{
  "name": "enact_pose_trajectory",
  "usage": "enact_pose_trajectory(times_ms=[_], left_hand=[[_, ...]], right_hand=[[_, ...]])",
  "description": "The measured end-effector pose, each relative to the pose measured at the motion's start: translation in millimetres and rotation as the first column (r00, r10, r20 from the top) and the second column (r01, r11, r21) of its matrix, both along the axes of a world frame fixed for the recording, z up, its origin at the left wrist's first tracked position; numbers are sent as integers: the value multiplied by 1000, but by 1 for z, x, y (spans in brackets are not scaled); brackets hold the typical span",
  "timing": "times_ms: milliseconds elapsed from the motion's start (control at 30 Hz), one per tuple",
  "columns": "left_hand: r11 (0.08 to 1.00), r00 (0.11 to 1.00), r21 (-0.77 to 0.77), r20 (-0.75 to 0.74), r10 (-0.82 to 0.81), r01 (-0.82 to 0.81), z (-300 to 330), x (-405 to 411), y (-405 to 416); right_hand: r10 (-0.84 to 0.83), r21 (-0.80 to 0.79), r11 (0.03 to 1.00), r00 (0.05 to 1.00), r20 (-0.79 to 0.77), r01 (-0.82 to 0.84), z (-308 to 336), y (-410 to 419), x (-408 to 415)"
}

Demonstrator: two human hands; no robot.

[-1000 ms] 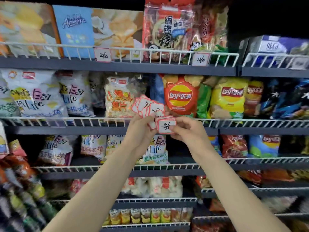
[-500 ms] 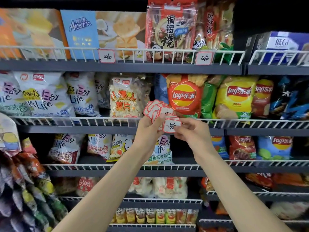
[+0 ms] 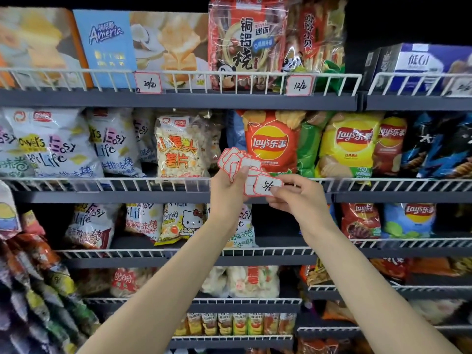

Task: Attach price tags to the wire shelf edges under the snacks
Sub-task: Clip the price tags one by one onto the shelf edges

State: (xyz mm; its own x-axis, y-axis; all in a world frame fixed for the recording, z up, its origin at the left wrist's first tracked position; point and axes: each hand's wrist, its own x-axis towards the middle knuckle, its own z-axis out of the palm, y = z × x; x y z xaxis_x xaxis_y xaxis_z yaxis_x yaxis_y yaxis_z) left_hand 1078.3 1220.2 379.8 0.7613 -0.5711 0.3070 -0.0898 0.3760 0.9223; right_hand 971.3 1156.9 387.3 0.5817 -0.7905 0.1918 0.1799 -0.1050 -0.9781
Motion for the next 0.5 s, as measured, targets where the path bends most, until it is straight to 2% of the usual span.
enact_pose_trajectory(times_ms=[167,333,500], left_hand=[[999,997,-3,-67,-37,36,-1,5,-9],[997,997,-17,-17,-79,79,-2,-4,-23],[1000,1000,-6,31,8,-7,-8,-21,-44]], right_hand=[[-61,0,998,998,9,61,2,-1,3],[-150,20,989,988,22,149,0,-12,-5],[-120,26,992,993,3,119,-4,-30,-26]])
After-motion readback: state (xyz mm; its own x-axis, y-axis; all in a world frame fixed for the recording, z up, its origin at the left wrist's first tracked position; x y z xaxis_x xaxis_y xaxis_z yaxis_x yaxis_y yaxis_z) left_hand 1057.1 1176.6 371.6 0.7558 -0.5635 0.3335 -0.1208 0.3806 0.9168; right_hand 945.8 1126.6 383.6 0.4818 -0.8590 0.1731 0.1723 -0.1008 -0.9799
